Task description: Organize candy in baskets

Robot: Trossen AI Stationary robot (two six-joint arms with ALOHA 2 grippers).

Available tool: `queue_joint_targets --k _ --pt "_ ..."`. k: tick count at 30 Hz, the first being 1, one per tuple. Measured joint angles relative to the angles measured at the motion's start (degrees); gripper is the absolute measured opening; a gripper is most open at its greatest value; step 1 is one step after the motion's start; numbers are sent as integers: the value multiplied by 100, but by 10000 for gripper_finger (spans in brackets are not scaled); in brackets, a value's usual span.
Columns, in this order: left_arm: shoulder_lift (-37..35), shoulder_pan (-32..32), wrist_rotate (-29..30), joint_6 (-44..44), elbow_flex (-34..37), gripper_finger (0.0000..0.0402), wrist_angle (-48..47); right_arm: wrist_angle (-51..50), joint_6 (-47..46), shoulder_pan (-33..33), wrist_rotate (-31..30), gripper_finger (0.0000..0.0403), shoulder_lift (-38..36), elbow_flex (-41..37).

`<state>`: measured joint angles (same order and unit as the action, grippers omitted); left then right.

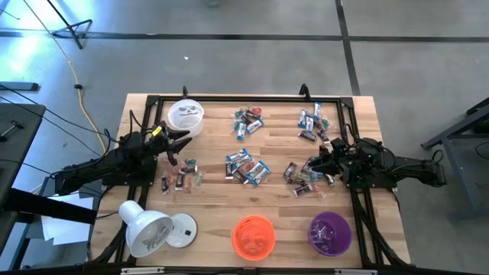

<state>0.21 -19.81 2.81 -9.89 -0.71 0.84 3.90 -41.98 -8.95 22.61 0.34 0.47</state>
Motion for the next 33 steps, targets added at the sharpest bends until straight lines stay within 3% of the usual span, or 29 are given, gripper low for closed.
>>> queue_joint_targets --k 33 --pt "2 0 114 0 -2 138 52 1 -1 -2 1 138 1 1"
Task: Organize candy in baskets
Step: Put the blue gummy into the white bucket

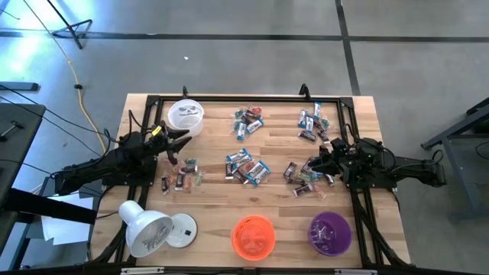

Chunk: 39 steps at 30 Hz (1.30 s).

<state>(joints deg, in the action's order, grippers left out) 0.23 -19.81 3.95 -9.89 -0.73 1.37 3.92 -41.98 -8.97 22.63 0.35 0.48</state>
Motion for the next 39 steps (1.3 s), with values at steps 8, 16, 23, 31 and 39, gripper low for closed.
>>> queue_joint_targets --k 8,16,23,31,39 --pt "-2 0 307 -52 0 138 15 0 -1 1 1 138 1 1" --pt "-2 0 252 -39 1 138 491 0 1 0 1 138 1 1" --pt "-2 2 -33 544 -2 138 1179 -1 1 0 0 138 0 1" --pt "-2 0 -20 11 -2 138 1271 -1 -1 0 0 138 1 1" --pt "-2 -4 30 251 -29 138 1949 -1 1 2 -1 138 1 1"
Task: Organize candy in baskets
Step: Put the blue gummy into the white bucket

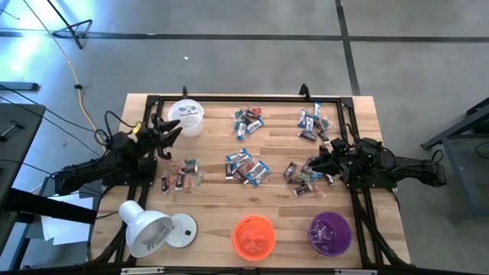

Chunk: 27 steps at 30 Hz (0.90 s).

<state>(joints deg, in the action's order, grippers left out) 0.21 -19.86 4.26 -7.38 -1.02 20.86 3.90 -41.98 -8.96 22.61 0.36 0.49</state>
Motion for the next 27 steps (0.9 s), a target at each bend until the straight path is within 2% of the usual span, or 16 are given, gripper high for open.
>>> queue_joint_targets --k 3,7,16,27 --pt "44 0 6 4 -242 138 -238 0 0 0 2 138 1 0" --pt "404 0 11 7 -1002 134 -1437 2 0 0 0 138 -1 0" --pt "2034 0 289 -24 -2906 125 -3346 2 -2 -1 2 138 0 0" --pt "3904 0 357 -247 -4752 115 -4636 2 0 -1 0 138 1 0"
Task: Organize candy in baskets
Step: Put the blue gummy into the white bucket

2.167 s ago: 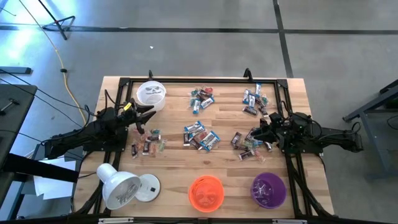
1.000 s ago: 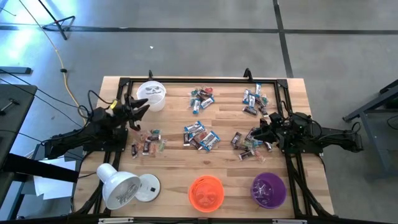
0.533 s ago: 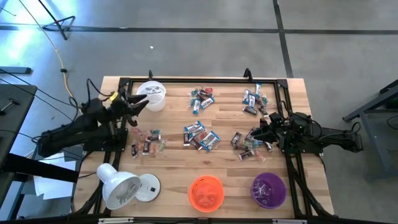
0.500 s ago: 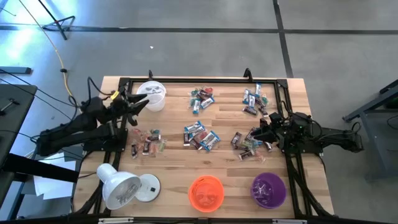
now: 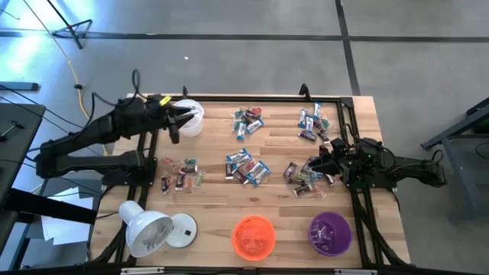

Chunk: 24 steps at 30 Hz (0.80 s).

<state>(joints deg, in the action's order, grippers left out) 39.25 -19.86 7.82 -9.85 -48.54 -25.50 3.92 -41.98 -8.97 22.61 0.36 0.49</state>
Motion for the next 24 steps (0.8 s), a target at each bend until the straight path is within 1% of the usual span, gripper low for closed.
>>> queue_joint_targets --k 4,8,12,17,24 --pt "700 0 -9 -343 -638 115 -987 -2 0 2 1 138 -2 0" --pt "1308 0 -245 -720 -967 115 -1799 -2 0 2 0 138 0 0" --pt "1744 3 -635 -1231 -1022 114 -2161 0 0 0 0 138 0 0" --pt "2115 91 -778 -1846 -1022 114 -2609 -2 -2 0 0 138 -2 0" --pt "2496 555 -1069 -2381 -1022 114 -3194 -2 0 0 0 138 0 0"
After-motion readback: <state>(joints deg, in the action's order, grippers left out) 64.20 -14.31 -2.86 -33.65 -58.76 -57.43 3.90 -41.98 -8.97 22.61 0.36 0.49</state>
